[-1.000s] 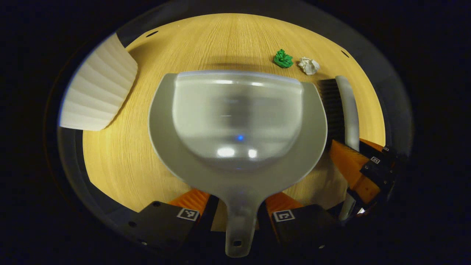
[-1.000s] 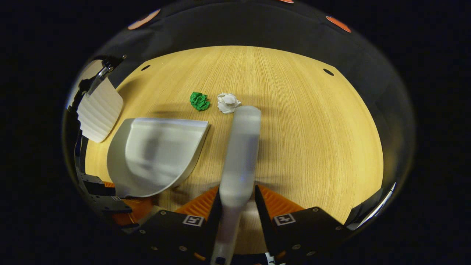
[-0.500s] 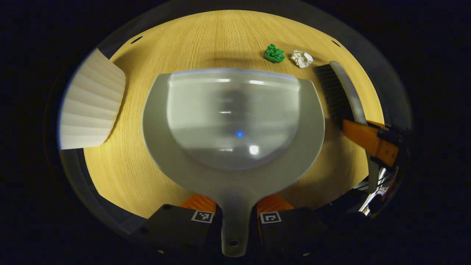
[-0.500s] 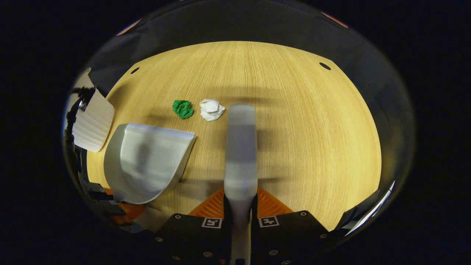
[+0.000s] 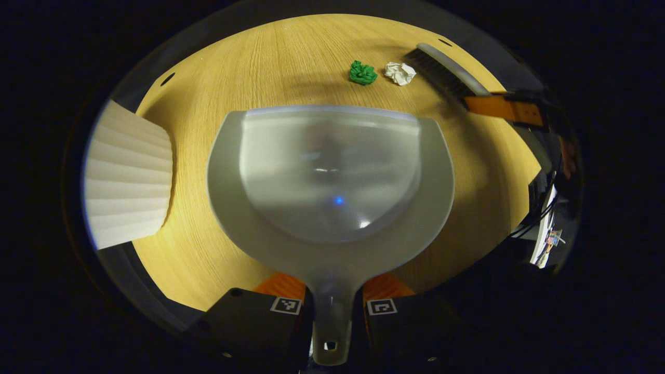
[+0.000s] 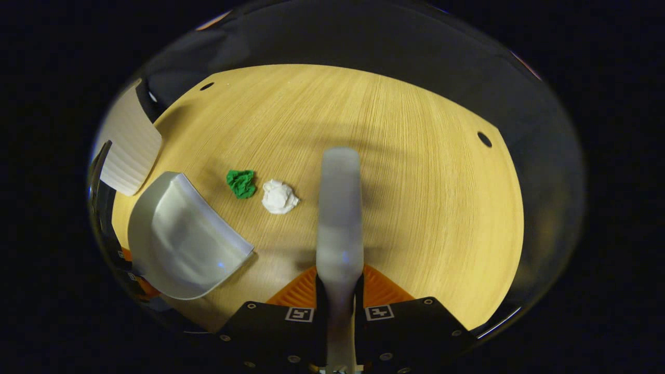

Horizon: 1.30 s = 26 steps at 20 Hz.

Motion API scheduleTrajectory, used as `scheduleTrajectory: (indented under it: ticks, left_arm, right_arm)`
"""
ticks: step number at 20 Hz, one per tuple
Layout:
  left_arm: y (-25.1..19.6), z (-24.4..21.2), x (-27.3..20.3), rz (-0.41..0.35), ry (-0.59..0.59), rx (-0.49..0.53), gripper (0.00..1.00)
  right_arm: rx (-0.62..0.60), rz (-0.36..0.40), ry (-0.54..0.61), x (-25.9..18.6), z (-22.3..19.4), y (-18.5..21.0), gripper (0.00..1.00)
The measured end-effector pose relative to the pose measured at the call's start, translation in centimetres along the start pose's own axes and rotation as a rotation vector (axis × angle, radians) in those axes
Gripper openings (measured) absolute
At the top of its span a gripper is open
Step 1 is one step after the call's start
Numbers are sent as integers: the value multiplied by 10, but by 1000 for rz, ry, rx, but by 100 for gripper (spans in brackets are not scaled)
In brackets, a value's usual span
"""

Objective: Pick up the small broom and dustpan from the desktop, sweep the trash into the dustpan with the broom, and then empty the trash into the garbage bin.

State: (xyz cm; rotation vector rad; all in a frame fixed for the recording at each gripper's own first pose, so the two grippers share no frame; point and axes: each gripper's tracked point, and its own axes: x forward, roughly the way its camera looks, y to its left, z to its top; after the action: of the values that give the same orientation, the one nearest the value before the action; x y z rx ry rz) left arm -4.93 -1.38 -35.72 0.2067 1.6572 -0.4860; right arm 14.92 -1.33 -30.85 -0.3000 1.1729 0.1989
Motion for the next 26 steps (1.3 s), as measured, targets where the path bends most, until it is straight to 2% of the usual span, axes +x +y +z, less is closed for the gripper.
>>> scheduleTrajectory:
  ticks: [2,7,11,14,16,19,23,24,26]
  left_arm:
    - [4,2,-1,3,-2,35,31]
    - [21,6,-7,-13,12,145,31]
    - [29,10,-13,-7,16,194,31]
    - [23,12,-11,-11,19,198,31]
    - [24,12,-8,-15,16,201,31]
    - [24,11,-7,-17,14,198,31]
    - [21,10,-5,-32,-1,173,31]
    - [20,8,-5,-33,-2,165,31]
    - [18,7,-4,-32,-7,155,31]
  right_arm:
    - [-26,34,-1,3,15,2,21]
    - [-182,99,12,19,38,6,21]
    - [-335,196,22,33,49,22,21]
    - [-422,303,34,31,48,46,21]
    - [-475,408,56,20,41,66,21]
    - [-553,502,88,13,33,87,21]
    - [-592,647,152,-12,14,105,21]
    - [-596,668,171,-16,9,108,21]
    - [-573,664,173,-16,10,101,21]
